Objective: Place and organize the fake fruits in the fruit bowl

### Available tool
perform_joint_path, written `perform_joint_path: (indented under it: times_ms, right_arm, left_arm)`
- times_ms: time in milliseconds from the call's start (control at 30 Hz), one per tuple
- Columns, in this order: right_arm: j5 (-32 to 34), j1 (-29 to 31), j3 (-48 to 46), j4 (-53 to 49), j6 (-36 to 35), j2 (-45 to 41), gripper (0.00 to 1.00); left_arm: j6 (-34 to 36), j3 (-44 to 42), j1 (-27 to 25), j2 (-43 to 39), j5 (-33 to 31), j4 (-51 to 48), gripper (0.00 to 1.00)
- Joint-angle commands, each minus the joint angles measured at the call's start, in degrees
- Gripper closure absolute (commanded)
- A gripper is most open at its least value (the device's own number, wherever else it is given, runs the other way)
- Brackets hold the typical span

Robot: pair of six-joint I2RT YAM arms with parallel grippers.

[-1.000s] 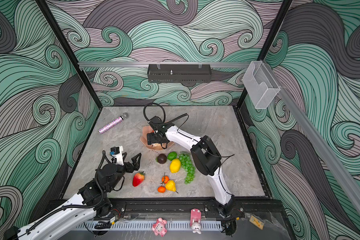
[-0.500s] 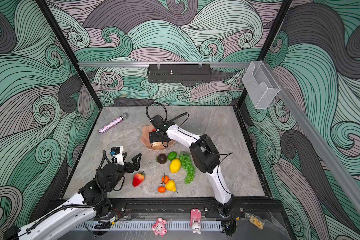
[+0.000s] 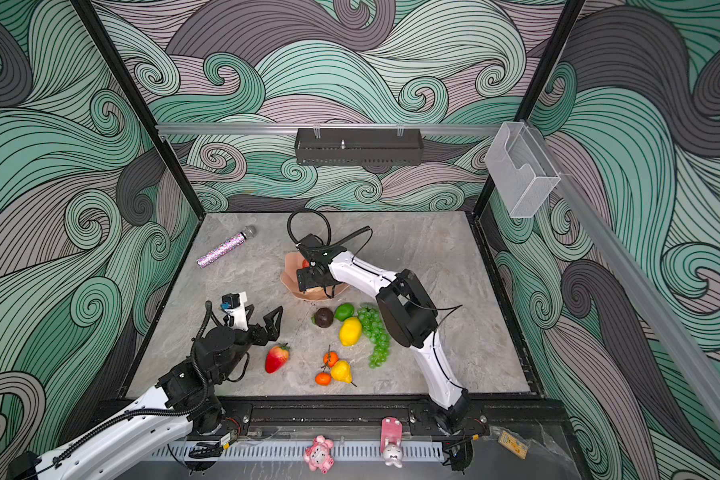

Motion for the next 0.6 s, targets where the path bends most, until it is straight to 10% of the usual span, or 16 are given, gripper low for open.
perform_joint_path:
  times_ms: [0, 567]
  right_arm:
    - [1.4, 0.49, 0.92, -0.89, -0.98, -2.05, 0.09]
    - [-0.66, -0.83, 3.27, -2.12, -0.38, 1.45, 0.1]
  left_arm:
    - [-0.11, 0.39, 0.35, 0.22, -0.73, 0.88, 0.01]
    - [-0.09, 0.41, 0.35, 0.56, -0.67, 0.94, 0.01]
